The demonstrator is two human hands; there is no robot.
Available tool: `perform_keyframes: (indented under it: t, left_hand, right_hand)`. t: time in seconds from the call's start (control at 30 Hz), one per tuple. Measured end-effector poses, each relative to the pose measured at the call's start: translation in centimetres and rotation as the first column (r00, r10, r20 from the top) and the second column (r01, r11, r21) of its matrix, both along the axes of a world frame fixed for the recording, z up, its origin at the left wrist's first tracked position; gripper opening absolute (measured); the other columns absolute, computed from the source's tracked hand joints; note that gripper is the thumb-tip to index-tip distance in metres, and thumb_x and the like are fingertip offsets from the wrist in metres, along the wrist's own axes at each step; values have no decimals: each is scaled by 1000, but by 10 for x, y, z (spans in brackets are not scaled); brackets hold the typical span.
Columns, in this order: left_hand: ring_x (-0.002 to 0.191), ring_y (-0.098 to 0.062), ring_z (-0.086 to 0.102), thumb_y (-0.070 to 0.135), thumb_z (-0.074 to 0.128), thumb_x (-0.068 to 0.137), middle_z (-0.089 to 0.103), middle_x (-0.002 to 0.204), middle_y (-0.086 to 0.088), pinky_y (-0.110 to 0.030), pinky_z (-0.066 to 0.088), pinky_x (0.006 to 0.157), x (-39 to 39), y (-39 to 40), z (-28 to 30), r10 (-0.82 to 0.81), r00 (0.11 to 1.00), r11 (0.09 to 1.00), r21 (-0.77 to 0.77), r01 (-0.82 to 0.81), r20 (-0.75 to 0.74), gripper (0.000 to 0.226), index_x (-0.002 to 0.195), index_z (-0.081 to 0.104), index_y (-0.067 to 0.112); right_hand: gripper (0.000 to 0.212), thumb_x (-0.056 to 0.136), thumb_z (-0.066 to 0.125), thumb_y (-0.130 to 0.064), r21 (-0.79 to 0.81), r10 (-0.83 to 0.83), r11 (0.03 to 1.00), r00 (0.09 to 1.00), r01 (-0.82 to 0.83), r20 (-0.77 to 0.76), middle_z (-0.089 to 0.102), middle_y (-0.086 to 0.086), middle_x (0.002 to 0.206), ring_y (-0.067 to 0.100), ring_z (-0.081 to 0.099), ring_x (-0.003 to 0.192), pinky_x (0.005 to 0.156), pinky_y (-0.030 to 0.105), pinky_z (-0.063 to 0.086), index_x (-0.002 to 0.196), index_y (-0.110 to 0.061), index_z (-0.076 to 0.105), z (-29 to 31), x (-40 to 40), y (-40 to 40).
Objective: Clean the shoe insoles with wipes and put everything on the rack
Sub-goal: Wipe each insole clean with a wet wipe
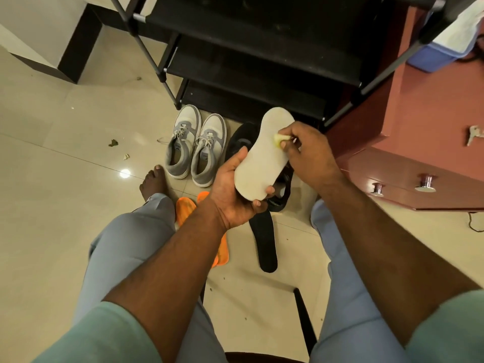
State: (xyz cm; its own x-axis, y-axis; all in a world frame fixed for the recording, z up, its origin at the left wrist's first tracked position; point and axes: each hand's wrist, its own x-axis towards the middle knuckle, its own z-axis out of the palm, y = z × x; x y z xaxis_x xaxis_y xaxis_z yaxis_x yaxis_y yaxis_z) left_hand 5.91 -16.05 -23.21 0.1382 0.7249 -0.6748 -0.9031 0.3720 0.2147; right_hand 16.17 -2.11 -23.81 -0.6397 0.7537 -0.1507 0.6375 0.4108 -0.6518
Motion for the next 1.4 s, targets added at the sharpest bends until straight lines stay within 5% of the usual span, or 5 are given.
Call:
perform_keyframes:
  t: [0.27, 0.5, 0.77, 1.03, 1.4]
  left_hand:
    - [58, -14, 54, 61, 34, 97, 65, 78, -3, -17, 34, 37, -2, 1, -3, 58, 996, 996, -66, -63, -73, 56, 91, 74, 21]
    - [63, -20, 57, 60, 33, 98, 66, 86, -8, -18, 37, 40, 6, -1, -1, -190, 970, 981, -52, 185, -149, 54, 117, 63, 20]
    - [85, -19, 66, 64, 33, 98, 72, 89, -5, -33, 45, 79, 1, 1, -12, -46, 979, 987, -163, 14, -199, 57, 103, 70, 21]
    - [70, -23, 63, 56, 34, 100, 66, 91, -9, -22, 42, 44, 13, 1, -10, -221, 943, 974, -102, 202, -249, 49, 113, 64, 19]
    - [74, -22, 71, 58, 35, 99, 70, 86, -11, -29, 58, 61, -4, 2, -22, 256, 956, 946, -168, -278, -141, 63, 127, 59, 7]
  right_hand:
    - [20, 88, 60, -6, -76, 425, 899, 901, -432, -86, 62, 0, 106, 13, 52, 103, 89, 27, 44, 106, -12, 65, 14, 7, -43]
    - [24, 93, 52, -10, 102, 0, 995, 990, -15, 142, 58, 4, 117, 22, 51, 111, 92, 31, 43, 115, -15, 61, -8, -1, 7]
    - [31, 83, 52, -12, 141, 496, 861, 868, -488, -26, 64, 9, 95, 24, 54, 93, 80, 35, 44, 110, -10, 68, 21, 4, -62]
    - [34, 94, 47, -12, 226, 104, 960, 961, -164, 256, 56, 7, 125, 26, 44, 115, 99, 38, 40, 125, -18, 60, -2, -8, -8]
    - [37, 81, 38, -15, 269, 505, 826, 863, -494, 34, 65, 5, 85, 24, 56, 75, 68, 34, 48, 98, -11, 70, 20, 9, -87]
